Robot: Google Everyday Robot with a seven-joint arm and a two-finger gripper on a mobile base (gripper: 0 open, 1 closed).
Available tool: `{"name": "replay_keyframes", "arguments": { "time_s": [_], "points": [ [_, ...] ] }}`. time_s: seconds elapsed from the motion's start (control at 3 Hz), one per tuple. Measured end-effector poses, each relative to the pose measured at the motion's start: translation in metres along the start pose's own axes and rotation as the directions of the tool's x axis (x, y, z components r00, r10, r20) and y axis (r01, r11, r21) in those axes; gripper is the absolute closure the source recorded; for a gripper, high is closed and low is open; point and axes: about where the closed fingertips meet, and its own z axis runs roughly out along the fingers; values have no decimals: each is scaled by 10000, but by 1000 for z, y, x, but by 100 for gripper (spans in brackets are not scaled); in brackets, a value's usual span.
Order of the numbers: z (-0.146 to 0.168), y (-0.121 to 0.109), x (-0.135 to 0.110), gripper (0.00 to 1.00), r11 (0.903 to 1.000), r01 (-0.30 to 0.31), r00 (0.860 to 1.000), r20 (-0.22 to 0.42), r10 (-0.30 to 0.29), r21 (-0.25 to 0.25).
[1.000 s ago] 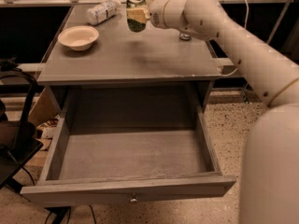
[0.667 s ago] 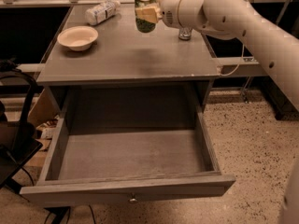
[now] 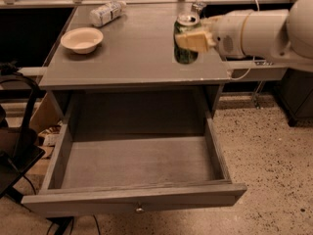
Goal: Place green can into top drawer
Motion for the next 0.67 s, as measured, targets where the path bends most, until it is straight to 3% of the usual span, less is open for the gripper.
{"name": "replay_keyframes", "arguments": {
  "time_s": [0.33, 0.67],
  "points": [
    [-52, 11, 39, 100, 9993, -340, 9990, -297, 336, -134],
    [-43, 28, 86, 100, 9829, -633, 9979, -264, 596, -1728]
  ]
}}
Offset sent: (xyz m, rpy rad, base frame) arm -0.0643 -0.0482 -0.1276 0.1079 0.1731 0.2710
